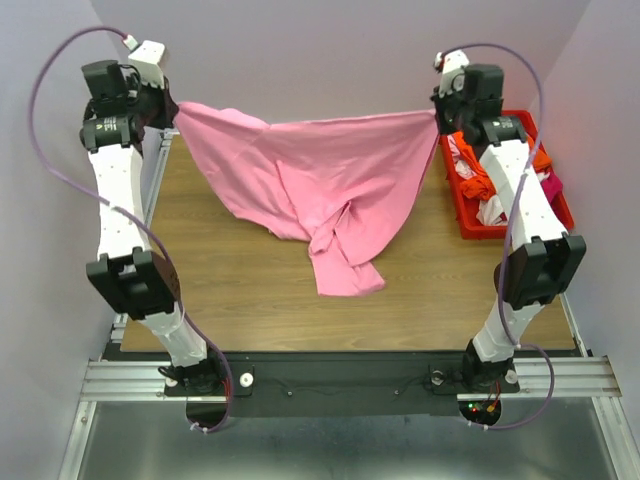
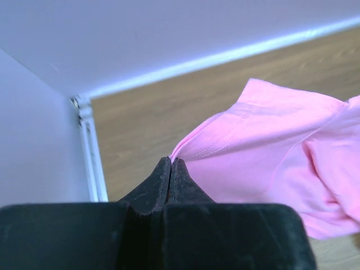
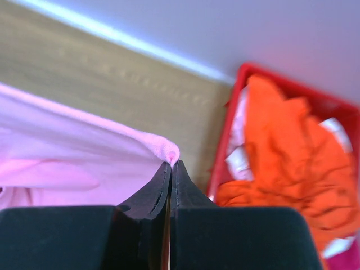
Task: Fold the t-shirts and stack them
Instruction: Flatten the tshirt out
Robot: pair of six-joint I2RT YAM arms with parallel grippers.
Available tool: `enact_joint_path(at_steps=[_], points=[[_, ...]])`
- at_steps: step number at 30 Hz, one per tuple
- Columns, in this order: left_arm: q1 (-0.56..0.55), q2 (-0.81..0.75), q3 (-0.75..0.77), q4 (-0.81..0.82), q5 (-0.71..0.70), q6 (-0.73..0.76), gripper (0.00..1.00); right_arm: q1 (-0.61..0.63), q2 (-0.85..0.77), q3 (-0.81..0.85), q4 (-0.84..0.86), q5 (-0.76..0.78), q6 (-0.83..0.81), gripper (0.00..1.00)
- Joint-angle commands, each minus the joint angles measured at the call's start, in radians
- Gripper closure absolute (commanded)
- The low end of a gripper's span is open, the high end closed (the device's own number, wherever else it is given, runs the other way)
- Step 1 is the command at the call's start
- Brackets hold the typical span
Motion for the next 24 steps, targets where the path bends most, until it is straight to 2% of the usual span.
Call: enact_joint_path(at_steps=[1, 10, 24], points=[[0.013, -0.129, 0.036, 0.053, 0.048, -0.066, 1.00, -0.020, -0.084, 0.128, 0.034, 0.066, -0.048, 0.99], [0.026, -0.344, 0.037, 0.159, 0.035, -0.128, 1.00, -0.022, -0.190, 0.257, 0.053, 0.095, -0.100, 0.99], [0.027, -0.718, -0.085, 0.248, -0.067, -0.184, 1.00, -0.022, -0.463, 0.225, 0.054, 0.029, -0.111, 0.99]])
